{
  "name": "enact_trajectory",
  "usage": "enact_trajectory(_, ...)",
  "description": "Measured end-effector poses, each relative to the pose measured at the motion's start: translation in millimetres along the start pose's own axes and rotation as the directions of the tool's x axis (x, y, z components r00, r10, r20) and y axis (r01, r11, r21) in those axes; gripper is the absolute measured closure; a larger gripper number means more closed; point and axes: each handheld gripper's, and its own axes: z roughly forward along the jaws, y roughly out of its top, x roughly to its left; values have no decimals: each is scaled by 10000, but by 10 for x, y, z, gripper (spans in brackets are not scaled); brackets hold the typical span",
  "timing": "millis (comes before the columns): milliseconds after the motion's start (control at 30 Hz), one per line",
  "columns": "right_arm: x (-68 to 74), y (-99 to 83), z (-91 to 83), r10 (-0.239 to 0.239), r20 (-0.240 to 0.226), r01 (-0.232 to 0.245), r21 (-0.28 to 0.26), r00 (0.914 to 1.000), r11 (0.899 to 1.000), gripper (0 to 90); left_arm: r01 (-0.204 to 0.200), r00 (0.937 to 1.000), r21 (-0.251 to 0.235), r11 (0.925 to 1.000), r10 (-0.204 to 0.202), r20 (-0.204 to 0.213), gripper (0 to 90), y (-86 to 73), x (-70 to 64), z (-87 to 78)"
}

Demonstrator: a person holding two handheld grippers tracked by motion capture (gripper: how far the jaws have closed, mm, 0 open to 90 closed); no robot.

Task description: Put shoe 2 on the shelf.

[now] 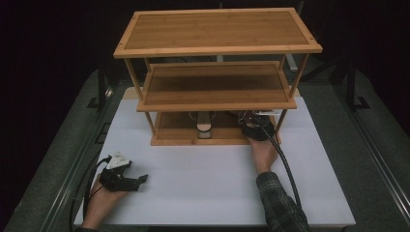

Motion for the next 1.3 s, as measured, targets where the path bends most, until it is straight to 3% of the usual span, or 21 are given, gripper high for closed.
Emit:
enact_trajectory(233,-56,2,-107,-78,-387,84,149,9992,9999,321,-6,10000,-2,10000,6,-3,136,0,0,0)
enact_trajectory(300,-80,-14,-185,139,-846,-116,284,9963,9995,319,-16,10000,4,10000,16,-1,136,0,0,0)
enact_trajectory(367,-129,-31,-249,28,-1118,2,273,9937,9996,319,-15,10000,-21,10000,15,-7,136,-1,-1,1)
enact_trajectory(467,-206,-72,-385,6,-1584,52,359,9874,9993,322,-14,10000,-40,10000,14,-21,136,-2,-2,2)
enact_trajectory(567,-293,-110,-457,-363,-1965,462,460,9798,9979,317,-11,10000,-35,10000,10,-24,136,-1,-2,2)
enact_trajectory(667,-362,-170,-481,-721,-2291,871,559,9707,9946,345,-7,10000,-36,10000,7,-23,136,-1,-2,3)
enact_trajectory(767,-399,-228,-449,-753,-2623,953,645,9621,9934,404,-12,10000,-33,10000,12,-28,136,-2,-2,2)
enact_trajectory(1067,-197,-183,-407,-1142,-2878,1273,272,9509,9915,413,-5,10000,-38,10000,5,-18,136,-1,-1,3)
enact_trajectory(1233,-58,-140,-367,-1308,-3175,1512,403,9392,9877,411,-4,10000,-36,10000,4,-19,136,-1,-1,3)
enact_trajectory(1300,-13,-123,-339,-1351,-3182,1542,353,9383,9874,409,-4,10000,-39,10000,4,-20,136,-1,-1,3)
